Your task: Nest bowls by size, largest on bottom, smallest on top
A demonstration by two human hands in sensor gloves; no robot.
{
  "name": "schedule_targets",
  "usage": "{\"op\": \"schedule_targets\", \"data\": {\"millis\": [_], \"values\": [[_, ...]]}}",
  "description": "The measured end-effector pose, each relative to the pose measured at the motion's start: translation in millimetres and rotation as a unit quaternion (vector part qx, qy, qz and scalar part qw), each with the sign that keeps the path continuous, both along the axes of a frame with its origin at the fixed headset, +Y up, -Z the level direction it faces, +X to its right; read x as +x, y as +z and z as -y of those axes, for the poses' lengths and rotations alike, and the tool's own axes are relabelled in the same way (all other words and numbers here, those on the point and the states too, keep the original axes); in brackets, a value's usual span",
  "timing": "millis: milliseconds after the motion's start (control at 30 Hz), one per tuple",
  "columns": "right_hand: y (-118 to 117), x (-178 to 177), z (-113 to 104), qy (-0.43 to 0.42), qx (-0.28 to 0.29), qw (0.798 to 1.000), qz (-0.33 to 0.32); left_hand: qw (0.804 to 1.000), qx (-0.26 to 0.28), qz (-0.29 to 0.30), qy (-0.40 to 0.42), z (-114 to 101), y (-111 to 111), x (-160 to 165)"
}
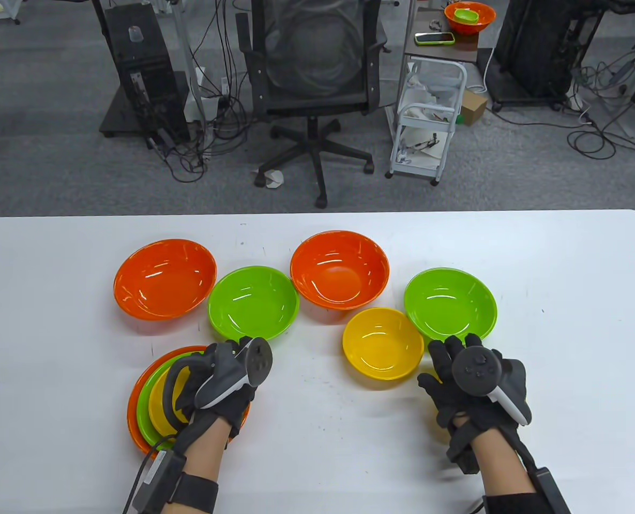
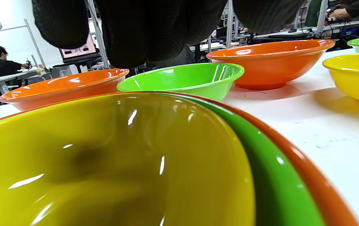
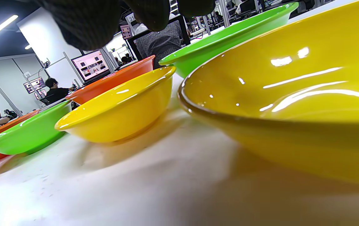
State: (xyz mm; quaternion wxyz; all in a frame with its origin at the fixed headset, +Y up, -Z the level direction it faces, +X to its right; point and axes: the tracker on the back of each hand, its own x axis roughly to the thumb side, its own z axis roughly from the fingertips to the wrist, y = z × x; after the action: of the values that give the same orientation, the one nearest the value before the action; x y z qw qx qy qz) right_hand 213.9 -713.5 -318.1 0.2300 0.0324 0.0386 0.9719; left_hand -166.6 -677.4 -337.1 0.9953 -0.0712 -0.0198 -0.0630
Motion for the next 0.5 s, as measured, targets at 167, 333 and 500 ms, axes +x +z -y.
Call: {"op": "schedule_targets", "data": {"millis": [167,333,500], "values": [[-1,0,0,0.002,0.0,1.0,-0.002,1.0,-0.006,-0.009,0.013,-2,-23,8],[-1,-1,0,0.003,0.002,1.0,-0.005,1.0,-0.016,-0.015,-0.007,6,-45,15],[-1,-2,1,0.003,0.005,1.0,-0.008,0.999,-0.047,-0.017,0.003,18,-62,20]]}}
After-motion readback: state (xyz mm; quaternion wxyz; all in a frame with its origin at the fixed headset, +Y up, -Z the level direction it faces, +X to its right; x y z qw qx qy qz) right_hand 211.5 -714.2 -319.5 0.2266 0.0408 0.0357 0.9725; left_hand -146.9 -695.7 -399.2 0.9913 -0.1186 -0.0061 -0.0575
